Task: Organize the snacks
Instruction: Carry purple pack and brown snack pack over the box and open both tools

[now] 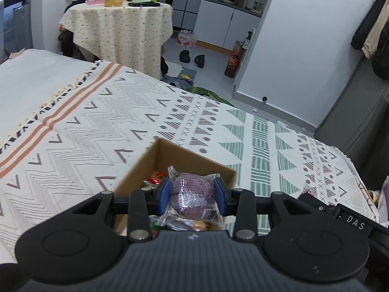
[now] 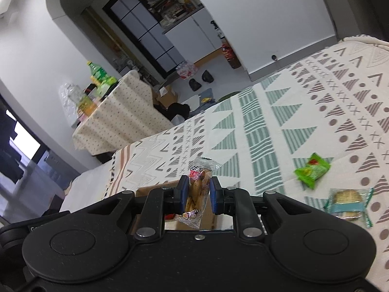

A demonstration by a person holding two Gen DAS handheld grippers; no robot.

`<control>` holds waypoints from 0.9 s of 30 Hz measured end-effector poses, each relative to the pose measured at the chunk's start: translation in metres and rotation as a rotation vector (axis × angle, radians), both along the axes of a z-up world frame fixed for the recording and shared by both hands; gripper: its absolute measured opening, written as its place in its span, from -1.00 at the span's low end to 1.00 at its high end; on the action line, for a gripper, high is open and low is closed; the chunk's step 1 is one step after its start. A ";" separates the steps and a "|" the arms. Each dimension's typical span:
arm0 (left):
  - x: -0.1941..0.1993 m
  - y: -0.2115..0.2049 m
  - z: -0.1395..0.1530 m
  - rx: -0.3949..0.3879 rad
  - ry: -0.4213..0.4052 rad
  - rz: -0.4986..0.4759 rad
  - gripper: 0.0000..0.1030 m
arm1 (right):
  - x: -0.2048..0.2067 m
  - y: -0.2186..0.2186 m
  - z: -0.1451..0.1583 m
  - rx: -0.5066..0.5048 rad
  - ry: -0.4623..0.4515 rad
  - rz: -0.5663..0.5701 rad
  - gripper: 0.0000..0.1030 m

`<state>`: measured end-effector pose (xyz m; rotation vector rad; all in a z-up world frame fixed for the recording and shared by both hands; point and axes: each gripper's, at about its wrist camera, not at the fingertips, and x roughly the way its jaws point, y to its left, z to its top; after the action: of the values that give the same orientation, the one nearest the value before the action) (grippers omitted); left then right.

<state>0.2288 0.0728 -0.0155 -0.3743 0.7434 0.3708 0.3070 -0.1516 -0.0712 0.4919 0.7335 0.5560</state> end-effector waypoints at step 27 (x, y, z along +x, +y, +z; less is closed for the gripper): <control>-0.028 0.073 -0.019 -0.126 0.085 0.020 0.19 | -0.033 0.080 -0.006 -0.068 0.027 0.203 -0.62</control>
<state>0.2009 0.1457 -0.0340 -0.4875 0.8486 0.3615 0.2738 -0.0714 -0.0769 0.3641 0.8306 0.7122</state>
